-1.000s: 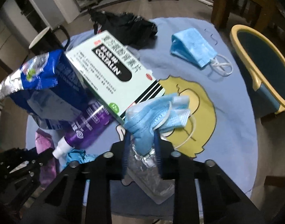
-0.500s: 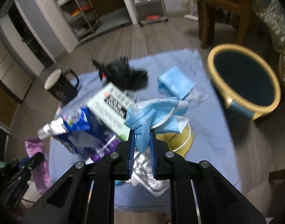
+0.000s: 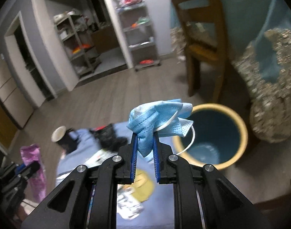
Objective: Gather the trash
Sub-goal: 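Carry both items over the bin and open both tools to drop them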
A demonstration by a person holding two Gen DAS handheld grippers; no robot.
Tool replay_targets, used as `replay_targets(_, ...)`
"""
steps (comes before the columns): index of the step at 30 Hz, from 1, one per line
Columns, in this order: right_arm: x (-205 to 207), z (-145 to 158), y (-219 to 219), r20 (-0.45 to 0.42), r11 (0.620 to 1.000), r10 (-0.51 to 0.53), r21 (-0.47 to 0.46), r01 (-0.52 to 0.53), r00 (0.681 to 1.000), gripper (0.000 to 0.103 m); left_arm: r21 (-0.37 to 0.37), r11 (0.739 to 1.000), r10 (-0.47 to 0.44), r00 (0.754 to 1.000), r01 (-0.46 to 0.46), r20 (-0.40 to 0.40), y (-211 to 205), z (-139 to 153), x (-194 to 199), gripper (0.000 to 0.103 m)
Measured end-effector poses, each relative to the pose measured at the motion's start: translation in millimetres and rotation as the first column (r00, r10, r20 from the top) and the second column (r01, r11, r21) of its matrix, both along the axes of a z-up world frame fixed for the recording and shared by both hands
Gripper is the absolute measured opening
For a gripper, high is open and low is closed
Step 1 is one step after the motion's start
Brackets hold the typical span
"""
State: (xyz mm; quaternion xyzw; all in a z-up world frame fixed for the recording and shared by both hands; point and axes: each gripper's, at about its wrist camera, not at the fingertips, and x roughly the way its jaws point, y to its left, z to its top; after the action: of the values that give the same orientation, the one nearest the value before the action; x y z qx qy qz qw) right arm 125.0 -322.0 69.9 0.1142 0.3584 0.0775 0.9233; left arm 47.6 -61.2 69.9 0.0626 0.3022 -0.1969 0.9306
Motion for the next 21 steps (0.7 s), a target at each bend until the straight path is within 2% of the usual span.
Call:
replay_targets(4, 12, -16, -43, -0.011, 0.997, -0.079, -0.001, 0.079, 0.997, 0.016, 0.025, 0.996, -0.08, 0.997, 0.081, -0.015, -44, -2, 26, 0.009)
replay_targets(7, 29, -43, -75, -0.085, 0.988, -0.126, 0.084, 0.133, 0.988, 0.016, 0.048, 0.99, -0.132, 0.991, 0.133, -0.03, -76, -11, 45, 0.009)
replay_targets(9, 40, -54, -84, -0.123, 0.984, -0.145, 0.083, 0.156, 0.982, 0.016, 0.051, 0.986, -0.154, 0.987, 0.157, -0.05, -97, -21, 62, 0.009)
replay_targets(13, 57, -66, -97, -0.14, 0.982, -0.18, 0.036, 0.186, 0.974, 0.016, 0.043, 0.983, -0.175, 0.981, 0.179, -0.083, -126, -38, 89, 0.009)
replay_targets(21, 87, -96, -140, -0.191, 0.966, -0.24, 0.046, 0.253, 0.952, 0.016, -0.013, 0.973, -0.228, 0.959, 0.229, -0.166, -173, -72, 143, 0.009)
